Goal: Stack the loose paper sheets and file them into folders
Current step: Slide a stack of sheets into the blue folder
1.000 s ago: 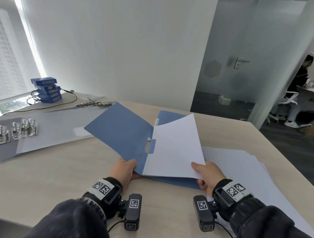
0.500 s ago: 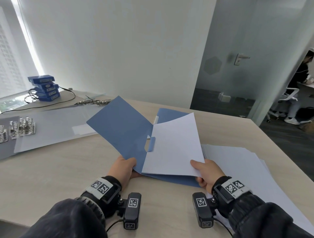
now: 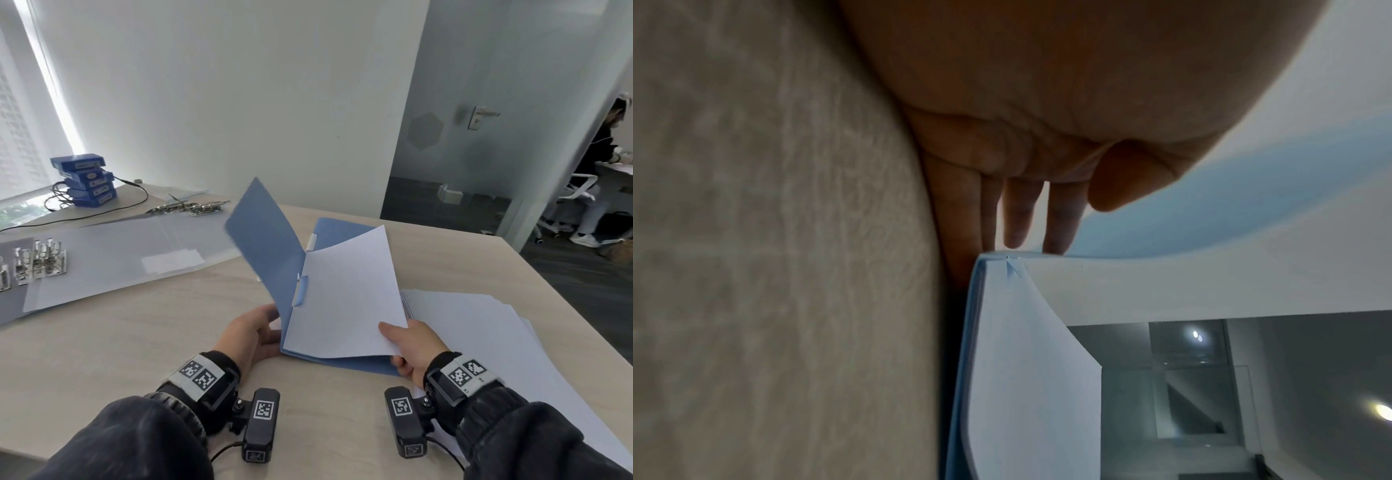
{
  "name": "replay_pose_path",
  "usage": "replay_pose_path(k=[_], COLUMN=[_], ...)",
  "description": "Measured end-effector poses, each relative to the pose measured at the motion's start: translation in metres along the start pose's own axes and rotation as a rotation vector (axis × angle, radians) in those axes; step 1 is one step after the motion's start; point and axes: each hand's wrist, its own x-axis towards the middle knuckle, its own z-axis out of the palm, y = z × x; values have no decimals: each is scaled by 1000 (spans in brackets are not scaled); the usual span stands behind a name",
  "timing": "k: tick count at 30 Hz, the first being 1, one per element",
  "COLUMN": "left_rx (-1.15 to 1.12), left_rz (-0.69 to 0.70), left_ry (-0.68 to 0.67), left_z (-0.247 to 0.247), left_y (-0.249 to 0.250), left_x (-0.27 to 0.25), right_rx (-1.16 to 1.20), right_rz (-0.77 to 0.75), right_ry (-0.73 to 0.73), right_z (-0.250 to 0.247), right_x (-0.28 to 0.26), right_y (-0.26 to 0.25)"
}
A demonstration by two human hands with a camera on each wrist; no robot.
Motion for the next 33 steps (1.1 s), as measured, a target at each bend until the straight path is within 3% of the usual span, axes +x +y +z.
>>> replay_pose_path(k=[5,12,16,23,27,30,33], left_rx=[165,209,238,136,-18,-72,-94], left_rz=[-14,-168,-168,-34,65,124,155], left_ry=[97,19,18,45,46,43,17], left_z=[8,28,32,25,15,14,16], left_y=[-3,-9,-12,-16,-21,-24,-24], left_x=[17,20,22,16,11,6,3], right_rx=[-38,-44,-31,72,181,124,149], right_rz=[-6,17,4,50,-20,-112,-155], right_ry=[-2,63,66,71,89,116,19], right_z=[1,1,0,0,-7,-14,-18], right_x=[-4,-5,-6,-16,-18,-21,-26], right_y=[-2,2,4,-7,-17,-31,-38])
